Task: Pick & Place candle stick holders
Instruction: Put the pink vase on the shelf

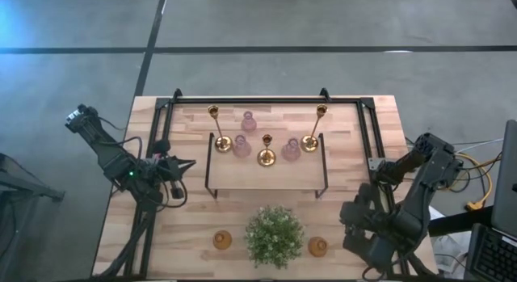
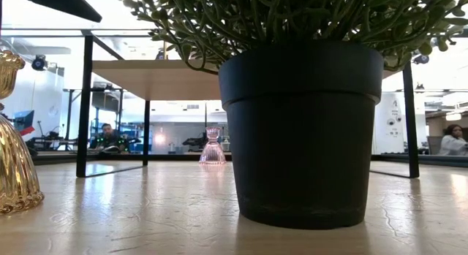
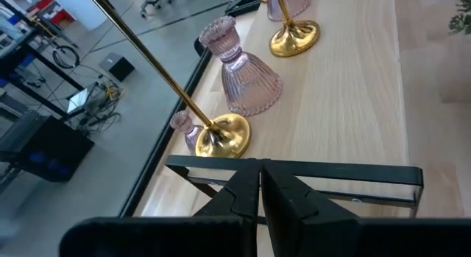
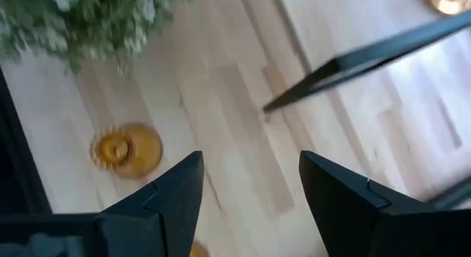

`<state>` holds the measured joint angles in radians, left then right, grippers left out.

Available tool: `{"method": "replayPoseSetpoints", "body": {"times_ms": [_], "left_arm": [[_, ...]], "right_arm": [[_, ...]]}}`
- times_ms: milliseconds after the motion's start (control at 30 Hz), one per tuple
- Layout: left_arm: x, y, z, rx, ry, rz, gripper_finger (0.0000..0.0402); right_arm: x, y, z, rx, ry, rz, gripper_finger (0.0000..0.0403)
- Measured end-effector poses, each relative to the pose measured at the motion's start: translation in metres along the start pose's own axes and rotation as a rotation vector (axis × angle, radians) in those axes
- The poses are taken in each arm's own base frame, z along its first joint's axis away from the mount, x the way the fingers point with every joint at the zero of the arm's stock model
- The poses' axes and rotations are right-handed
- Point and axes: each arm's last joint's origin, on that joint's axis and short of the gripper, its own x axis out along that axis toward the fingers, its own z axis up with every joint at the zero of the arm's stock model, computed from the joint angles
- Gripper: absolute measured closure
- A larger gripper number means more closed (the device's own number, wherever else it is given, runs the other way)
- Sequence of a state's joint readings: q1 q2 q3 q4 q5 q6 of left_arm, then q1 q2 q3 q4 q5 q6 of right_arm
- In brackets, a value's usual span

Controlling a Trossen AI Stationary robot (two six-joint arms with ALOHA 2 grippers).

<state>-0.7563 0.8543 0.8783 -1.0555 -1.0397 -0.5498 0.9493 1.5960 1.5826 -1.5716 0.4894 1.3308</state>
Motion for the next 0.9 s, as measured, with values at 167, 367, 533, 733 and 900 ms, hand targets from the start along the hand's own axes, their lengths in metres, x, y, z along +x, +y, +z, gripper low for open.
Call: {"method": "replayPoseSetpoints", "body": {"times_ms": [167,367,533,733,900], "left_arm": [[0.0,-0.002,-0.001,-0.165,0.044,-0.069,0.0381],[0.001,-0.005,-0.001,-0.292,0.061,-0.069,0.0381],[0.0,0.002,-0.005,-0.393,0.089,-0.028,0.038],[-0.008,0.04,-0.027,-0.479,0.107,0.218,0.0365],[-0.009,0.061,-0.033,-0.69,-0.092,0.341,0.0352]], "right_arm": [[-0.002,-0.006,0.006,-0.073,-0.039,-0.003,0.02],[-0.004,-0.006,0.003,-0.235,-0.039,0.002,0.0214],[-0.007,-0.005,-0.003,-0.232,-0.038,0.017,0.0225],[-0.01,-0.004,-0.008,-0.233,-0.045,0.026,0.0236],[-0.012,-0.007,-0.006,-0.204,-0.055,0.032,0.0246]]}}
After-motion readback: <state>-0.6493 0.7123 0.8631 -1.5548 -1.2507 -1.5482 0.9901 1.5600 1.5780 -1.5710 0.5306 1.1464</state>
